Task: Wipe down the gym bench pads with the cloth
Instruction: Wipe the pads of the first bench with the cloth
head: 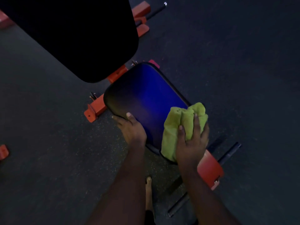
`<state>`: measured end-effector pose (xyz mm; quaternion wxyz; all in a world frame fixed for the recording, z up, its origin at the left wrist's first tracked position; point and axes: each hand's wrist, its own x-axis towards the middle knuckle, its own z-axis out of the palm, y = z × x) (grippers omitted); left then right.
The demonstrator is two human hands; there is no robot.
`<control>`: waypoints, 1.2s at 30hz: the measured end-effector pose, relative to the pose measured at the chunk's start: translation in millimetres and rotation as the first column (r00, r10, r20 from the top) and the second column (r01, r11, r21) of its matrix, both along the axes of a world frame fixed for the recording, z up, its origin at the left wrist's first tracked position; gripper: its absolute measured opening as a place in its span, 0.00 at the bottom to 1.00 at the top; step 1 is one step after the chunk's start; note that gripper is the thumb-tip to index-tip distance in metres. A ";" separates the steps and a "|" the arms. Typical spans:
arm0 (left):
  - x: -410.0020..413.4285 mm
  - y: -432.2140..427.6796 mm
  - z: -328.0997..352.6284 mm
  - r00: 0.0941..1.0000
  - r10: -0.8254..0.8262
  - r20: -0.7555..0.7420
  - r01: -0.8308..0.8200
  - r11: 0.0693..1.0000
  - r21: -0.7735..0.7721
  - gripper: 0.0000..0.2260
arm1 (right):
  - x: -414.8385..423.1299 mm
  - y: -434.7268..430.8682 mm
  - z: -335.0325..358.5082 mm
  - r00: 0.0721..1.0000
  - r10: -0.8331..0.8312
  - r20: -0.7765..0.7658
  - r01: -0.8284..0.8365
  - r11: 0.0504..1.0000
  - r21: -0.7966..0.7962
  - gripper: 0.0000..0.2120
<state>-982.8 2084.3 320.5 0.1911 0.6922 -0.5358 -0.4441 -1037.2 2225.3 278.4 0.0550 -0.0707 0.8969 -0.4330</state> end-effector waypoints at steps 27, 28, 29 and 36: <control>-11.0 8.8 -22.4 0.991 0.132 0.013 -0.127 0.972 -0.196 0.27 | -164.4 -218.9 22.8 0.711 0.690 0.136 -0.684 0.634 0.360 0.33; -10.0 7.9 -20.3 0.992 0.128 0.001 -0.126 0.972 -0.197 0.27 | -165.3 -203.9 20.6 0.657 0.750 0.080 -0.720 0.592 0.363 0.32; -8.6 6.5 -20.0 0.992 0.124 -0.009 -0.124 0.972 -0.200 0.27 | -165.2 -191.6 20.2 0.616 0.786 0.056 -0.744 0.557 0.370 0.31; 14.2 -0.7 -22.9 0.962 0.125 -0.244 -0.150 0.985 -0.085 0.26 | -123.9 -266.4 30.3 0.713 0.701 -0.007 -0.588 0.604 0.538 0.27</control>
